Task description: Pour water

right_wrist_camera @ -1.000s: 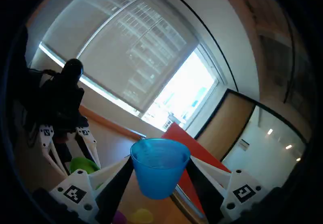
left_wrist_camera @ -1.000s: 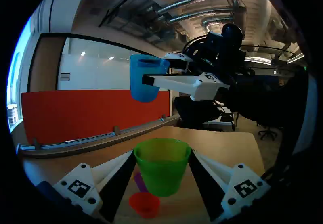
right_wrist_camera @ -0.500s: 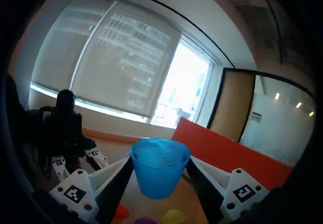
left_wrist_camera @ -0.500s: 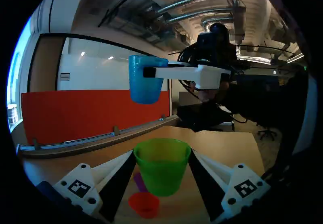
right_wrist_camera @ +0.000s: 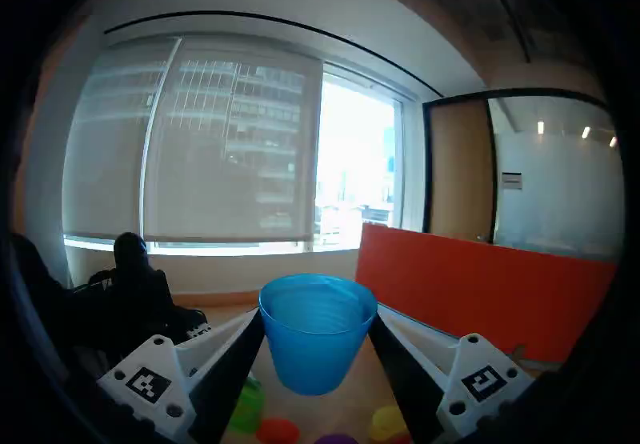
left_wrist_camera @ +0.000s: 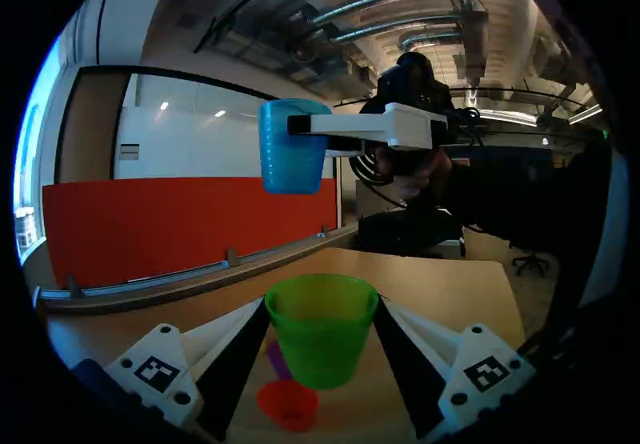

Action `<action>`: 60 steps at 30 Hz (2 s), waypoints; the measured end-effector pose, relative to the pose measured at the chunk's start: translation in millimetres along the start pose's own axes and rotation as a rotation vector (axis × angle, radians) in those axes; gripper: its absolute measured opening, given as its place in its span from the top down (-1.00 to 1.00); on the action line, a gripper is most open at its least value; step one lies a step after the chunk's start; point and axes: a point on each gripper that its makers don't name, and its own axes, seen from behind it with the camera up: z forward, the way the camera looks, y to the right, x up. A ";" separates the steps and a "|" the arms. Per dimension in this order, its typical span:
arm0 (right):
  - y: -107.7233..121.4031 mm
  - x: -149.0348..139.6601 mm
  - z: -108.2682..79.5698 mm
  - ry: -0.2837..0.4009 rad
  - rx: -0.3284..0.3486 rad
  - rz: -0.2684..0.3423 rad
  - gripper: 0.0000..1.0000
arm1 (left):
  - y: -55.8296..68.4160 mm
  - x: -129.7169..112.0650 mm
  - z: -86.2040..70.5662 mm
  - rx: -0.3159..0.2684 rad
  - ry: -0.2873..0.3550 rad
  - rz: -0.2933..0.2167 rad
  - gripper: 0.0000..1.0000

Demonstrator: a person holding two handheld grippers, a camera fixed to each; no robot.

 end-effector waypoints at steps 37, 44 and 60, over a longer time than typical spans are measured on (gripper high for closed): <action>15.0 -68.4 -47.0 -0.145 -0.045 -0.092 -0.82 | -3.7 -37.3 -8.3 0.002 -0.213 0.024 -0.76; 11.3 -85.2 -55.6 -0.174 -0.032 -0.096 -0.83 | 1.2 -45.6 -9.3 -0.011 -0.261 0.035 -0.76; 10.4 -116.4 -74.5 -0.237 -0.022 -0.096 -0.83 | 17.9 -55.6 -6.6 -0.053 -0.310 0.044 -0.79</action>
